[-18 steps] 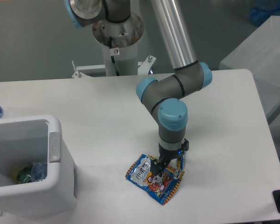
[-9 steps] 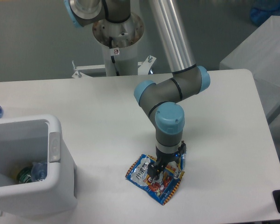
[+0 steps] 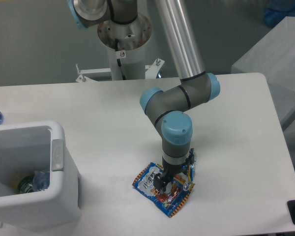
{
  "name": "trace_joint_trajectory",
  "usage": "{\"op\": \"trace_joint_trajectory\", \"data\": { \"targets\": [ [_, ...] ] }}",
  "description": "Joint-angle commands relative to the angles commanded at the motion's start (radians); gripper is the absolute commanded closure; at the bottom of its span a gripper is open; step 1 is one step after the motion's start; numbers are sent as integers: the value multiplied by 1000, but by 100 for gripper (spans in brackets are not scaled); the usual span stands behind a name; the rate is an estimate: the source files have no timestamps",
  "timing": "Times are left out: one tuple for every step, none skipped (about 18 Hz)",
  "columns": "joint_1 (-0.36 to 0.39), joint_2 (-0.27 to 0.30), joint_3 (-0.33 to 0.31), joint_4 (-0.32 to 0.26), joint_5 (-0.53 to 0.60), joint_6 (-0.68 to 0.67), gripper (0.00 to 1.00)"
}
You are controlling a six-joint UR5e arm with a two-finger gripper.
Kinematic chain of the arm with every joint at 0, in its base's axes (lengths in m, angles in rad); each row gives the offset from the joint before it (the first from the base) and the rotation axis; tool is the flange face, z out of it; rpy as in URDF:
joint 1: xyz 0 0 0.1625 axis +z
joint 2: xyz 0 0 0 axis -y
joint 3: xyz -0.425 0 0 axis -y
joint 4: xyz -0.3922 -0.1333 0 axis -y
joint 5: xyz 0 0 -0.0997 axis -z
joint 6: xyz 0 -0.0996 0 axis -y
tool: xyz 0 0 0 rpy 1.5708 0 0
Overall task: Place the trash in the trash can
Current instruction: 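Close the gripper on the snack wrapper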
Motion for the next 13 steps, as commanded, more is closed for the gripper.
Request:
{"op": "trace_joint_trajectory", "data": {
  "targets": [
    [0, 2, 0, 0, 2, 0, 4],
    [0, 0, 2, 2, 0, 0, 6],
    [0, 0, 0, 2, 2, 2, 9],
    [-2, 2, 0, 0, 2, 0, 14],
    [-2, 2, 0, 0, 0, 2, 17],
    [-2, 2, 0, 0, 0, 3, 19],
    [-2, 2, 0, 0, 0, 3, 23],
    [-2, 2, 0, 2, 0, 5, 28],
    [-2, 2, 0, 0, 0, 5, 32],
    [-2, 2, 0, 0, 0, 5, 34],
    [-2, 2, 0, 0, 0, 5, 37],
    [-2, 3, 0, 0, 2, 5, 37],
    [-2, 3, 0, 0, 2, 5, 39]
  ]
}}
